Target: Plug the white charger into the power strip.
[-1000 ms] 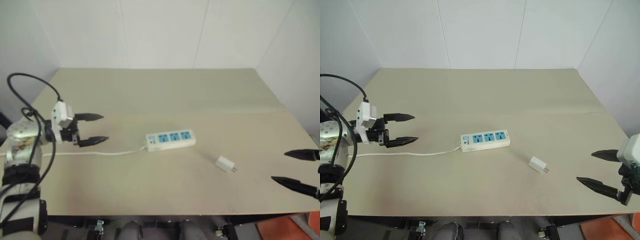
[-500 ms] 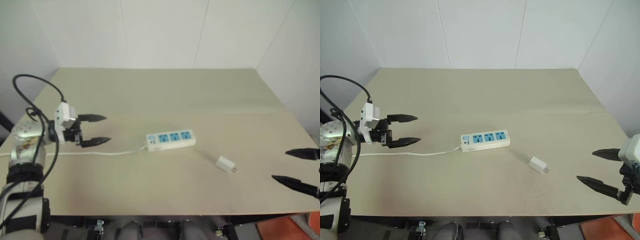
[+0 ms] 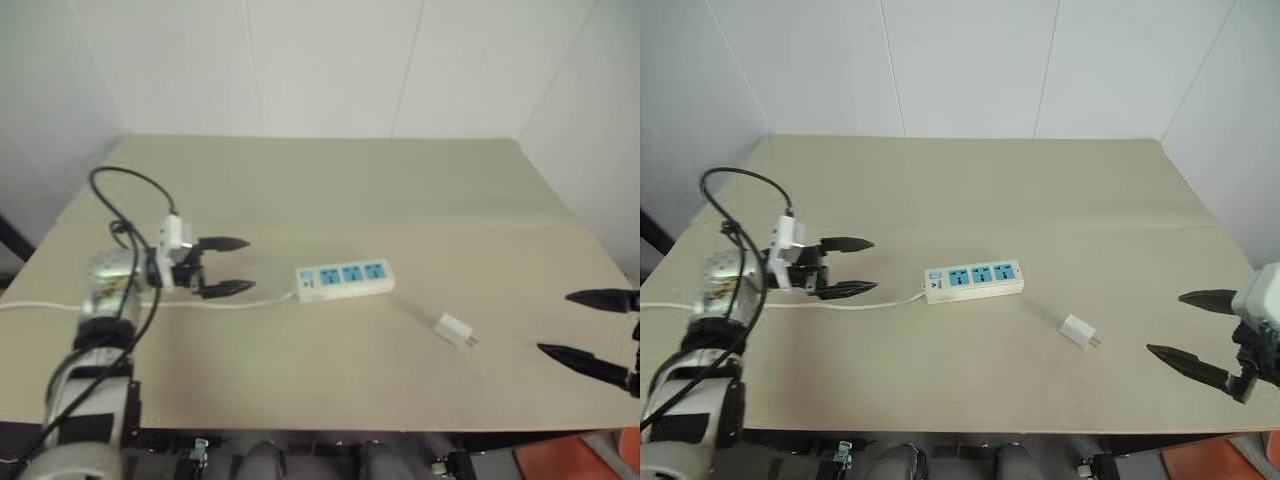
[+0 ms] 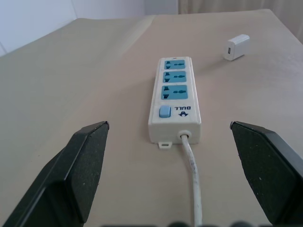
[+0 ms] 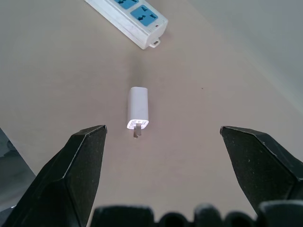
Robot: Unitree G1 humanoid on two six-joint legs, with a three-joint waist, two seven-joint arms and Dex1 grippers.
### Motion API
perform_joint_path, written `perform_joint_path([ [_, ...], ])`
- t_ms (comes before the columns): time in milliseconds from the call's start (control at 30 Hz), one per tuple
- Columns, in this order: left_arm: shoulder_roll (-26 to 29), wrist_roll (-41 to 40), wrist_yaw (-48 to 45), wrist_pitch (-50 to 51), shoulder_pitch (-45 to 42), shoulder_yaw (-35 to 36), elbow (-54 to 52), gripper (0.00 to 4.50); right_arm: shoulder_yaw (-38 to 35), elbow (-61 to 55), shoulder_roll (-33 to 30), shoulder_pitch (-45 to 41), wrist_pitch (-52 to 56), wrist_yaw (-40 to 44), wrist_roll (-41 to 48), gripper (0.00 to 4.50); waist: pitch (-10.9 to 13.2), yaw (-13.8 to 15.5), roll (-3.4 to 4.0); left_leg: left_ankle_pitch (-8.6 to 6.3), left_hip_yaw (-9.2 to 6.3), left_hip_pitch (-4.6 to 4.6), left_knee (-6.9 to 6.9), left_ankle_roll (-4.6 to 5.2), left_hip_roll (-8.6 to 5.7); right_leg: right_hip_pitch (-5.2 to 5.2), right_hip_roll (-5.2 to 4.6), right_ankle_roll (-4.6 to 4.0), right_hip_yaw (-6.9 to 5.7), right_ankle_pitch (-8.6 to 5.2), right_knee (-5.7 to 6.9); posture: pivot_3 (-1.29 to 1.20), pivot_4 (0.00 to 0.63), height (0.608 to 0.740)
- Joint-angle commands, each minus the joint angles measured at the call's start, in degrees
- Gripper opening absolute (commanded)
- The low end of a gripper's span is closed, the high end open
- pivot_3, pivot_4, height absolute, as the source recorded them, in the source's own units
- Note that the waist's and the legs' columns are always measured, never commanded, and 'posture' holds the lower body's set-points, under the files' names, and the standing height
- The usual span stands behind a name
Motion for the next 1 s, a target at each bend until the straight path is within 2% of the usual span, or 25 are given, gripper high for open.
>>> perform_joint_path([
  [33, -3.79, 0.87, 0.98, -4.80, -3.69, 0.45, 6.45, 4.47, 0.42, -2.14, 0.59, -1.29, 0.43, -2.21, 1.28, 4.50, 0.00, -0.08, -0.01, 0.00, 0.00, 0.00, 0.00, 0.00, -0.01, -0.01, 0.00, 0.00, 0.00, 0.00, 0.00, 0.00, 0.150, 0.740],
  [133, -7.89, 0.22, 1.14, -3.74, -6.54, 1.59, 11.39, 4.47, 1.44, -4.15, 1.43, -1.38, 1.10, -4.02, 2.06, 4.50, 0.01, -0.06, -0.03, 0.00, 0.00, -0.01, 0.02, 0.00, -0.03, 0.00, -0.01, 0.00, 0.01, 0.00, 0.02, 0.00, 0.150, 0.740],
  [300, -10.65, 3.30, 1.23, -6.75, -8.35, 0.51, 16.39, 4.47, 0.71, -7.09, 2.81, -0.66, 2.61, -6.08, 3.43, 4.50, 0.02, -0.45, -0.04, 0.00, -0.03, -0.01, 0.00, 0.00, -0.03, -0.01, 0.01, 0.01, 0.03, 0.00, 0.02, 0.00, 0.150, 0.740],
  [667, -13.52, 11.42, 8.90, -12.90, -9.53, -1.20, 21.97, 4.47, -3.89, -11.82, 5.76, 4.47, 4.43, -7.58, 4.69, 4.50, 0.02, 0.01, -0.05, 0.00, -0.06, -0.01, 0.00, 0.00, -0.05, 0.00, 0.00, 0.02, 0.01, -0.01, 0.01, 0.00, 0.150, 0.740],
  [1000, -15.32, 16.73, 16.03, -11.81, -10.15, -2.38, 24.12, 4.47, -5.42, -11.69, 4.92, 5.41, 4.87, -8.29, 5.46, 4.50, 0.02, -0.09, -0.06, 0.00, -0.05, 0.01, 0.00, 0.00, -0.06, 0.01, 0.00, 0.03, 0.02, -0.01, 0.03, 0.00, 0.150, 0.740],
])
